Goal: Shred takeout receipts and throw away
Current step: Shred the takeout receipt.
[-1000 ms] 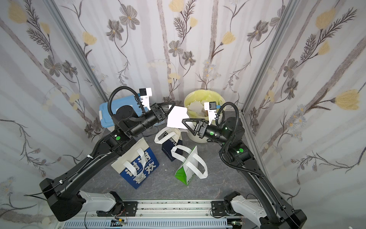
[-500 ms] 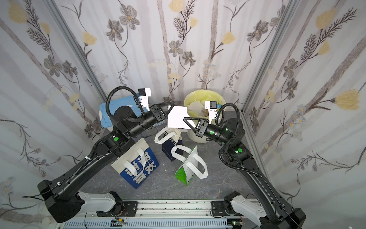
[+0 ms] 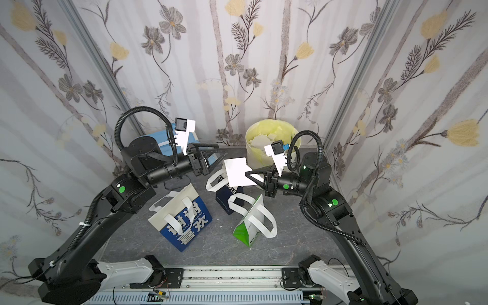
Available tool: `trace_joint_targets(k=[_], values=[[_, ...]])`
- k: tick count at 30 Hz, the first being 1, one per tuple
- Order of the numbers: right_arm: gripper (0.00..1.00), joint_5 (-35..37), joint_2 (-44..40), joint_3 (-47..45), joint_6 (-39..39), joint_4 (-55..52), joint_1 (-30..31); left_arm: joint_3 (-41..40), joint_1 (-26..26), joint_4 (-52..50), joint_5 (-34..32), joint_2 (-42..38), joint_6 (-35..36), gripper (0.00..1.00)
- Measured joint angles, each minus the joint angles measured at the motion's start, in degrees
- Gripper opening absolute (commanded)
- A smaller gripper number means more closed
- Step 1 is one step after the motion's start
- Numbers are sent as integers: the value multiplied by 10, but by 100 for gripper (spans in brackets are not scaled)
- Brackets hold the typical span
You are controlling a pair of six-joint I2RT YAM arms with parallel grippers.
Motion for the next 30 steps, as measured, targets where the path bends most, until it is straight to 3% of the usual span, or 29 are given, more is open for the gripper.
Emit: trace_joint_targets(k=[5, 10, 20, 26, 30], values=[[0, -52, 14, 17, -29, -31, 11, 13, -7, -57, 83, 25, 21, 72], [0, -55, 39, 28, -43, -52, 22, 14, -14, -75, 136, 36, 25, 56], [0, -52, 70, 54, -47, -63, 30, 18, -16, -96, 162, 45, 25, 1], [0, -9, 73, 69, -53, -82, 37, 22, -19, -96, 144, 50, 9, 0], [0, 94, 65, 87, -79, -103, 63, 5, -24, -75, 96, 50, -30, 0]])
